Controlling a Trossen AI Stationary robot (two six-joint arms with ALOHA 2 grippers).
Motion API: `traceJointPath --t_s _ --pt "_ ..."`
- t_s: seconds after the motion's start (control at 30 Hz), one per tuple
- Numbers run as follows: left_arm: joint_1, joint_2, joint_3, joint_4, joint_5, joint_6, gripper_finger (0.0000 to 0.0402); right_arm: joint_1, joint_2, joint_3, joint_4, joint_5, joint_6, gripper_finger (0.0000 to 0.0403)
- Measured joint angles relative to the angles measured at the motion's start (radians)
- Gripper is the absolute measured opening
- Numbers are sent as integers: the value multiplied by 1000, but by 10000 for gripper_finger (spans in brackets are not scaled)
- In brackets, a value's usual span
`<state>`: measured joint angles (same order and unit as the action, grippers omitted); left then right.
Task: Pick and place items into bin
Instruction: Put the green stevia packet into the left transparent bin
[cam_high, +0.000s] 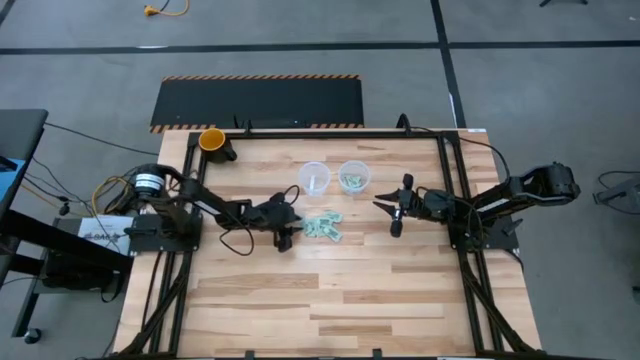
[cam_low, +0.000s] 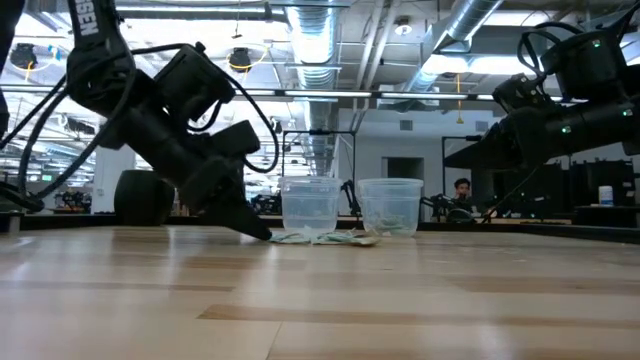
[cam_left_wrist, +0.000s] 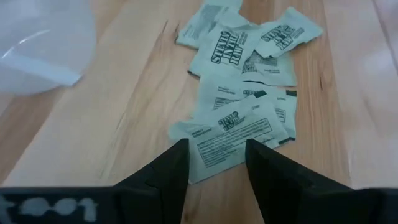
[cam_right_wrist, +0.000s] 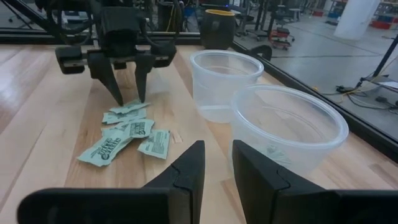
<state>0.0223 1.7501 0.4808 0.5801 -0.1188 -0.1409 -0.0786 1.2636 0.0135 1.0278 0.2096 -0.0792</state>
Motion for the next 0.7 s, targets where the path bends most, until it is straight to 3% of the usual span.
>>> traceJointPath --t_s 0.3,0.57,0.7 --pt "0 34 -1 46 18 -22 138 0 0 0 4 -2 7 75" --pt "0 35 -2 33 55 -51 18 0 0 0 4 -2 8 75" --pt "-2 35 -3 33 61 -59 8 0 0 0 4 -2 8 75"
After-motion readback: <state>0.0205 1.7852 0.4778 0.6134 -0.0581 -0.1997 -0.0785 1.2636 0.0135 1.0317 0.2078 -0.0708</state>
